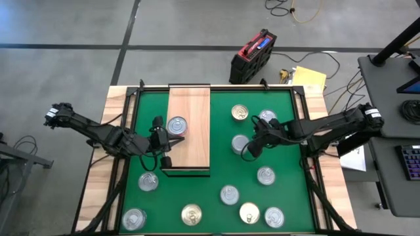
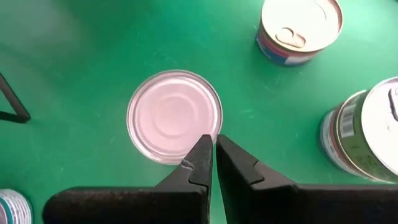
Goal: Stack canned seafood by type on shelf
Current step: Put the green and white tuna can on the shelf
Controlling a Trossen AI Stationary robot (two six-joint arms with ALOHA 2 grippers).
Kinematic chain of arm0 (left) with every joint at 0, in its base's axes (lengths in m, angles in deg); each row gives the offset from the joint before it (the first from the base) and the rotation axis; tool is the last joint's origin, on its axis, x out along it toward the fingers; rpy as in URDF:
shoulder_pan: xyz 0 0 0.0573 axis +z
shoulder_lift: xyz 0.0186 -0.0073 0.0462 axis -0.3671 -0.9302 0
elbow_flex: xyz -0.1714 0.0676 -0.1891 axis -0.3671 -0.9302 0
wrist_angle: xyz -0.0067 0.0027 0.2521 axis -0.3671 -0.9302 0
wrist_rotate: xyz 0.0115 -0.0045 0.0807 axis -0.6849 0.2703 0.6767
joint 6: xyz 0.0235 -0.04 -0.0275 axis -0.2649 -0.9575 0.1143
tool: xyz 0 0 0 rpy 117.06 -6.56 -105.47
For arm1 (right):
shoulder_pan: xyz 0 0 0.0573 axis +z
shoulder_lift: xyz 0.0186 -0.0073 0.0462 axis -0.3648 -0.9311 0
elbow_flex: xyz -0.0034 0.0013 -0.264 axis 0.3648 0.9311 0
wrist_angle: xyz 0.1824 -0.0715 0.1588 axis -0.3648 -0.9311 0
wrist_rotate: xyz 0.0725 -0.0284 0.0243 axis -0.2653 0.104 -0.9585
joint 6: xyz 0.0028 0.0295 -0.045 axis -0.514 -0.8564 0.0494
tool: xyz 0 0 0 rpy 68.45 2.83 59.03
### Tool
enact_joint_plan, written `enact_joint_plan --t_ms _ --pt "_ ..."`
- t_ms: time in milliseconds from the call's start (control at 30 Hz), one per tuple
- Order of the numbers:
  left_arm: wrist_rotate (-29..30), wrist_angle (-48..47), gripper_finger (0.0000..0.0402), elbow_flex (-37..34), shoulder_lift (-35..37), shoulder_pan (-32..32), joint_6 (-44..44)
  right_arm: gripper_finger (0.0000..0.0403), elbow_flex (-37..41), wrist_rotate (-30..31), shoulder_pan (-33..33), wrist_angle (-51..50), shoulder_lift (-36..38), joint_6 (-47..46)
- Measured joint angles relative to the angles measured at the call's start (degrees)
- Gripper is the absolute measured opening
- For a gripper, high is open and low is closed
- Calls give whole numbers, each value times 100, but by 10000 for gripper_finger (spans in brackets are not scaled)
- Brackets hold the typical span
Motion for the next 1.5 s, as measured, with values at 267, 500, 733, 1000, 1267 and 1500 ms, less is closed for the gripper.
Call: enact_joint_plan --t_ms 267,500,733,1000,1267,1500 --pt "0 0 0 0 0 0 -3 13 0 -27 -48 0 0 190" --pt "0 2 0 0 0 0 -4 31 0 -29 -44 2 0 579" --pt "0 2 0 0 0 0 -4 152 4 6 -46 27 -56 1117" --pt "0 7 0 -2 0 0 -8 277 9 -174 -278 308 -321 802" --pt "2 10 0 -2 0 0 -31 288 112 -310 -355 973 -606 1227" --pt "0 9 0 -2 -2 0 -57 268 184 -8 -99 1700 -964 3292"
